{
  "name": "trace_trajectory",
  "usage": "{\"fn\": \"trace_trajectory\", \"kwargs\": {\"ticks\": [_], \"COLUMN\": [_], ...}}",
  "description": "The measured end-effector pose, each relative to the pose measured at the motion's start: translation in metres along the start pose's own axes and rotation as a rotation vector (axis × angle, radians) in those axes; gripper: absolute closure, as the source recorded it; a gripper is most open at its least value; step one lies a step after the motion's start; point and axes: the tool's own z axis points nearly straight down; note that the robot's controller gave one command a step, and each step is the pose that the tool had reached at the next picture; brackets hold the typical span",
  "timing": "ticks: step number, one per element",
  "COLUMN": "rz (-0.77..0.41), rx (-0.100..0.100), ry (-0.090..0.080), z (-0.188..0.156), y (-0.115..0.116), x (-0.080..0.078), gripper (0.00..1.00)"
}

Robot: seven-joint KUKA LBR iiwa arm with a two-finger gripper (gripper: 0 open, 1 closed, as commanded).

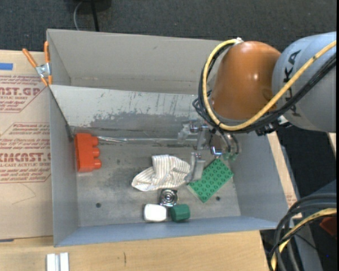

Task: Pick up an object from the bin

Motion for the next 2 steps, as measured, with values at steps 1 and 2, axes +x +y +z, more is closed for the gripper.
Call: {"fn": "trace_trajectory", "kwargs": {"ticks": [1, 2], "rz": [0.058, 0.194], "rx": [-0.001, -0.001], "ry": [0.008, 0.004], "z": [0.055, 0.102], "y": [0.011, 0.019], "x": [0.013, 0.013], "gripper": [0.00, 0.00]}}
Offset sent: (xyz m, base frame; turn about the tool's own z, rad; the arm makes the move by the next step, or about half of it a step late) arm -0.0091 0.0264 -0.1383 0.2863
